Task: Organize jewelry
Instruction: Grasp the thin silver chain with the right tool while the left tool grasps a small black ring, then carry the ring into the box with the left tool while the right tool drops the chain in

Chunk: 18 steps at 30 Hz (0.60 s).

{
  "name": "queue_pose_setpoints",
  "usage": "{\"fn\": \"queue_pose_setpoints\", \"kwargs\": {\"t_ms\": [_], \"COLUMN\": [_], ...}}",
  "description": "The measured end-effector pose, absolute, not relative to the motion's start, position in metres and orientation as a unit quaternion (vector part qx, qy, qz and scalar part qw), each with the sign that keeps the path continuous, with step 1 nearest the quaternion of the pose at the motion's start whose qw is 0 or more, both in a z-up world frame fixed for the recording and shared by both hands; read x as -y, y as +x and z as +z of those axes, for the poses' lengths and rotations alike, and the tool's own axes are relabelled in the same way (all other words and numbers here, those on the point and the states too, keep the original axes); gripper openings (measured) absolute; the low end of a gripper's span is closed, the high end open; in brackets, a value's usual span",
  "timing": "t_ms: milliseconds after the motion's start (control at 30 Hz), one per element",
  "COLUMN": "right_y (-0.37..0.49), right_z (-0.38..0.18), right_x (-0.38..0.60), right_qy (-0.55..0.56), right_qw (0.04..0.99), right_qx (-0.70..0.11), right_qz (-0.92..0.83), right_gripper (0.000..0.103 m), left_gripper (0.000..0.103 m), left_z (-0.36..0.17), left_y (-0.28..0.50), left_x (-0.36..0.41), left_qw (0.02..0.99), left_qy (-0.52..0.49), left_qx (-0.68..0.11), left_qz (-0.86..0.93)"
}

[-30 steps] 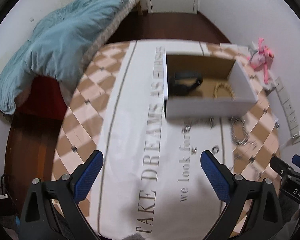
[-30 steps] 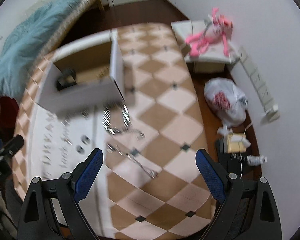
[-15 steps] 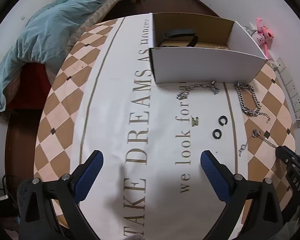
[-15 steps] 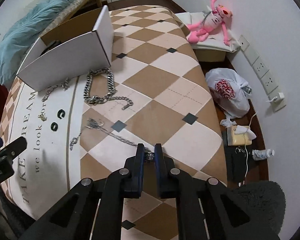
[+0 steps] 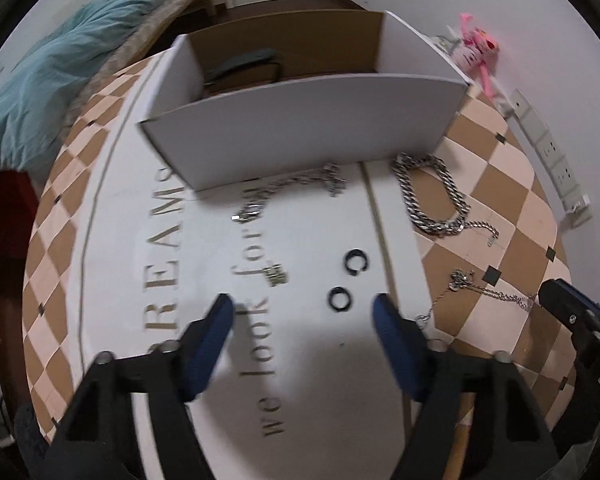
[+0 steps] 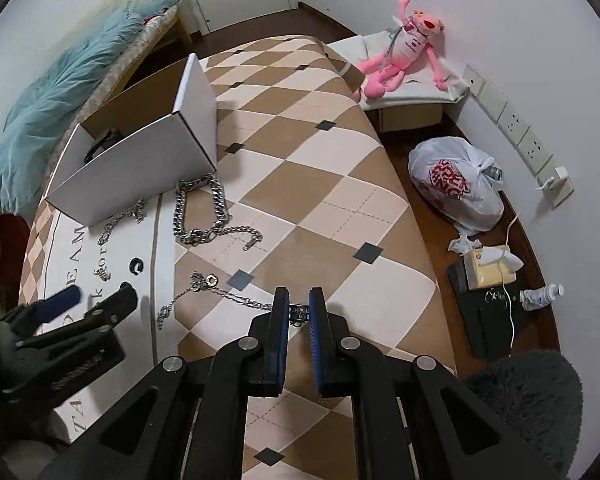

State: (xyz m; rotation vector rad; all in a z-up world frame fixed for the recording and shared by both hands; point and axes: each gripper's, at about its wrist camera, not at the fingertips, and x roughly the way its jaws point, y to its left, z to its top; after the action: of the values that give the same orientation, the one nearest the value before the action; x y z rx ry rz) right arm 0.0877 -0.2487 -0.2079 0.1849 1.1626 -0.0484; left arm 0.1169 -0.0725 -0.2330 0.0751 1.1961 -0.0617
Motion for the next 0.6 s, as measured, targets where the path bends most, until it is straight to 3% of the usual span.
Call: {"fn": "queue_pose_setpoints", "kwargs": {"t_ms": [67, 167, 200, 600], "right_y": [0.087, 0.086, 0.086, 0.097], "right_z": [-0.208, -0.208, -0.207, -0.148], "right_x": [0.25, 0.25, 0.25, 0.23], "right_qy": [0.09, 0.09, 0.091, 0.109], "right_qw": [0.831, 0.831, 0.831, 0.846], "right_qx": [-0.549, -0.549, -0.548, -0.52], "right_qz": [-0.024, -0.024, -0.023, 0.055], "right_gripper": [0.01, 0.01, 0.01, 0.01], "left_gripper": [0.046, 0.015, 0.011, 0.01], "left_z": [-0.232, -0.23, -0.23, -0.197], "left_y": [0.117, 0.12, 0.12, 0.108], "left_x": [0.077, 0.081, 0.081, 0.069], "left_qw": [0.831, 0.832, 0.831, 0.836], "left_qy": [0.035, 0.032, 0.033, 0.003], "left_qx": [-0.554, -0.552, -0.552, -0.542], "left_qz": [-0.038, -0.052, -0.053, -0.082]}}
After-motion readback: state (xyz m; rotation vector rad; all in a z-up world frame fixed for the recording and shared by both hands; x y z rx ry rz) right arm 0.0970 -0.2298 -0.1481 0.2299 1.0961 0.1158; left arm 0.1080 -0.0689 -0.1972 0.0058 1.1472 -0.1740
